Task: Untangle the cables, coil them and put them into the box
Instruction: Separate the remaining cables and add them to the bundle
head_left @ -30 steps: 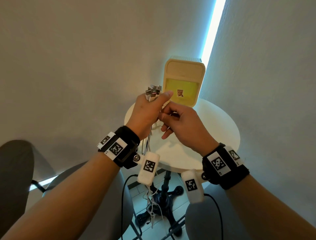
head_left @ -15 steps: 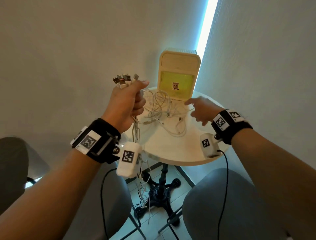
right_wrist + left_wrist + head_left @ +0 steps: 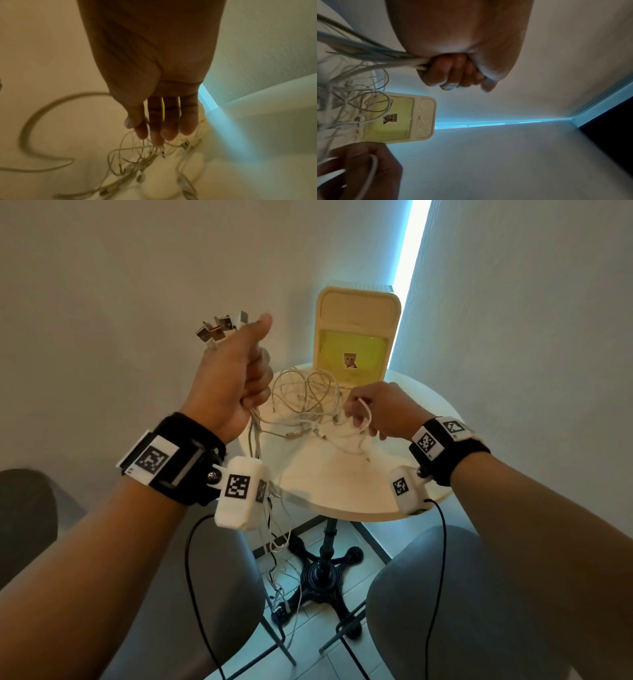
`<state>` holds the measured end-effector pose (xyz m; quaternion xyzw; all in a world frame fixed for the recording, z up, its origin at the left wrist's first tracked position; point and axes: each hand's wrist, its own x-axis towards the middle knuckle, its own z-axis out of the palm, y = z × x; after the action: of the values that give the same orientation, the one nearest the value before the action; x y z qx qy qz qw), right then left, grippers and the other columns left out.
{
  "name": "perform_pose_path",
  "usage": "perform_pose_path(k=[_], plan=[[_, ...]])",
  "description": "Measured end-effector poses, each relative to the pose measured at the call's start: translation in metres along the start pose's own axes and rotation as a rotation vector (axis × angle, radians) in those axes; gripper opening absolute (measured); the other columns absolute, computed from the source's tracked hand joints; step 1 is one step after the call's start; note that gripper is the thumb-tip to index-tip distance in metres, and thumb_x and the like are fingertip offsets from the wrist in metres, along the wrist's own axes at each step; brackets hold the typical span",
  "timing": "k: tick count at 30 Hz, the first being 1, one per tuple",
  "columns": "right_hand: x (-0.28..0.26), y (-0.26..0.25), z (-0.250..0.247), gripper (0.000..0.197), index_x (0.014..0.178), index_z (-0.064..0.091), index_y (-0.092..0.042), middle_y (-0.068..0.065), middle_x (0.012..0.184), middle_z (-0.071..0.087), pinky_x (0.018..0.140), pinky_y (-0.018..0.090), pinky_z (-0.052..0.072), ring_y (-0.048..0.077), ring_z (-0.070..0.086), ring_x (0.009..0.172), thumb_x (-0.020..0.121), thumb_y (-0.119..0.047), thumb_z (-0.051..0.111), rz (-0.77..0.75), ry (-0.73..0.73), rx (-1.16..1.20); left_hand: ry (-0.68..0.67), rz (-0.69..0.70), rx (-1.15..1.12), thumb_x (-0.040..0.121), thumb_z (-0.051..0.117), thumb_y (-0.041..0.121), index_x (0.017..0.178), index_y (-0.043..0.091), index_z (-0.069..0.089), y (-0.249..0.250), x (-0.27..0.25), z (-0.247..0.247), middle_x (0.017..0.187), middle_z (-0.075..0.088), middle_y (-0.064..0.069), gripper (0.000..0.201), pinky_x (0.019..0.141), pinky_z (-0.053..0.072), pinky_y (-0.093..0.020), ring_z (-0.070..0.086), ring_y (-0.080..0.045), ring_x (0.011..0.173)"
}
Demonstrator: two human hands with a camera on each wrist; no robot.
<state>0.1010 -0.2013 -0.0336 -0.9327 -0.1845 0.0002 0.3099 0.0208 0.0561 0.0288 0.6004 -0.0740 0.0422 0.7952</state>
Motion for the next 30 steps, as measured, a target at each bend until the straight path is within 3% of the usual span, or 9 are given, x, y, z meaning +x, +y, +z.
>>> perform_pose_path(k=[3,5,7,11,15,19,22,26,30], plan=[[0.0,-0.014,-0.02,0.023,0.093,0.08,-0.012,-0.016,0.079,0.068,0.064,0.012,0.05,-0.013,0.06,0.061,0.105,-0.015,0.061,-0.092,0.268,-0.034,0.023,-0.006,-0.01,0.102,0.064,0.023,0.064,0.028,0.025,-0.001,0.002,-0.006,0.053,0.019,0.006,0.055,0.038,0.017,-0.022,0.013,-0.012,0.044],[-0.005,-0.037,-0.039,0.027,0.089,0.079,-0.011,-0.01,0.083,0.072,0.073,0.025,0.056,-0.004,0.065,0.066,0.105,-0.026,0.064,-0.169,0.315,-0.066,0.021,-0.001,-0.016,0.102,0.063,0.018,0.066,0.029,0.025,-0.001,0.005,-0.009,0.053,0.019,0.006,0.053,0.038,0.018,-0.022,0.013,-0.012,0.044],[-0.015,-0.064,-0.059,0.033,0.085,0.075,-0.006,-0.002,0.08,0.076,0.058,0.032,0.06,0.019,0.069,0.058,0.107,-0.027,0.061,-0.185,0.258,-0.008,0.027,0.009,-0.018,0.101,0.062,0.016,0.067,0.029,0.025,-0.001,0.008,-0.012,0.053,0.019,0.005,0.052,0.038,0.018,-0.021,0.013,-0.012,0.044],[-0.041,-0.121,-0.088,0.035,0.084,0.069,-0.004,0.012,0.071,0.074,0.045,0.043,0.059,0.033,0.069,0.052,0.109,-0.025,0.056,-0.236,0.219,0.079,0.03,0.023,-0.018,0.101,0.062,0.017,0.066,0.029,0.028,0.005,0.013,-0.018,0.054,0.019,0.005,0.051,0.038,0.018,-0.022,0.014,-0.012,0.044],[-0.054,-0.14,-0.085,0.043,0.088,0.065,0.003,0.022,0.073,0.07,0.041,0.037,0.056,0.034,0.069,0.048,0.11,-0.033,0.055,-0.262,0.166,0.14,0.013,0.044,-0.017,0.101,0.061,0.019,0.067,0.029,0.025,0.015,0.014,-0.022,0.056,0.017,0.004,0.051,0.038,0.017,-0.024,0.012,-0.013,0.044],[-0.051,-0.121,-0.057,0.035,0.078,0.064,-0.016,0.015,0.072,0.069,0.041,0.036,0.057,0.034,0.071,0.05,0.111,-0.023,0.053,-0.157,0.063,0.174,-0.006,0.049,-0.001,0.101,0.061,0.019,0.066,0.029,0.025,0.017,0.012,-0.019,0.057,0.016,0.003,0.051,0.039,0.016,-0.025,0.011,-0.014,0.046],[-0.047,-0.103,-0.044,0.038,0.078,0.064,-0.024,0.011,0.071,0.067,0.046,0.045,0.062,0.035,0.072,0.052,0.111,-0.018,0.048,-0.045,0.065,0.21,-0.003,0.043,0.029,0.102,0.062,0.019,0.066,0.03,0.027,0.01,0.009,-0.016,0.06,0.014,0.001,0.051,0.039,0.016,-0.024,0.01,-0.014,0.046],[-0.052,-0.1,-0.057,0.036,0.085,0.068,-0.012,0.0,0.059,0.063,0.04,0.04,0.057,0.03,0.066,0.044,0.111,-0.026,0.047,-0.021,0.095,0.164,-0.004,0.029,0.023,0.102,0.062,0.018,0.065,0.03,0.028,0.004,0.008,-0.019,0.059,0.014,0.001,0.051,0.039,0.017,-0.023,0.011,-0.014,0.046],[-0.065,-0.123,-0.078,0.045,0.097,0.064,0.0,0.005,0.056,0.057,0.034,0.033,0.047,0.028,0.054,0.036,0.112,-0.038,0.047,-0.215,0.052,0.149,0.004,0.029,0.035,0.101,0.062,0.02,0.065,0.03,0.029,0.006,0.013,-0.022,0.056,0.017,0.003,0.051,0.04,0.016,-0.022,0.011,-0.014,0.046]])
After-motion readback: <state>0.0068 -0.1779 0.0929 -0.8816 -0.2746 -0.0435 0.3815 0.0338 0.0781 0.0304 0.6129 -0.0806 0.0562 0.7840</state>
